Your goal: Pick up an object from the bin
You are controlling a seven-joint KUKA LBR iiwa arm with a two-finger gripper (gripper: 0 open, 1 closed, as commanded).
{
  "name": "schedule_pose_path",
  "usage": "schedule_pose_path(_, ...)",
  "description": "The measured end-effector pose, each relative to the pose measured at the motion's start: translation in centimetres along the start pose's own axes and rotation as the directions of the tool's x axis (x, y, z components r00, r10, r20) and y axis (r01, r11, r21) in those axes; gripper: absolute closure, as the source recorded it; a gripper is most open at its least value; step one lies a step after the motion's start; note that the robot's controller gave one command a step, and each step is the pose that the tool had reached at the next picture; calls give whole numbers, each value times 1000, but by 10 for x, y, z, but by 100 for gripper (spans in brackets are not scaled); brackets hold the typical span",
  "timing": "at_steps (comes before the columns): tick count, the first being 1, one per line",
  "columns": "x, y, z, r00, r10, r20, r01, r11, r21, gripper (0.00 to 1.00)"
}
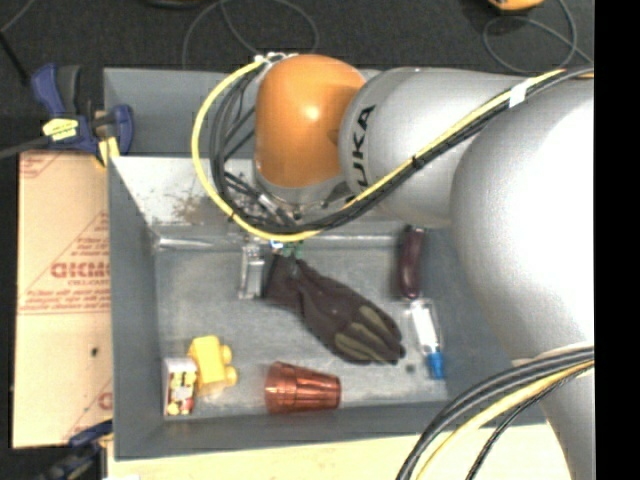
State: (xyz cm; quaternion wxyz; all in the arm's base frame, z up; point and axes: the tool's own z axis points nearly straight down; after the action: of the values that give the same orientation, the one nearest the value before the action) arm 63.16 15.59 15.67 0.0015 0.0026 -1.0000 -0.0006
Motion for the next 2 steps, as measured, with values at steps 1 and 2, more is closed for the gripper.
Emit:
schedule_pose_path(1,-1,-1,-5,1000,2,6,-2,1000,-1,0)
schedule_pose_path(2,33,-24,14,1000,-23,11,23,1000,-2,0)
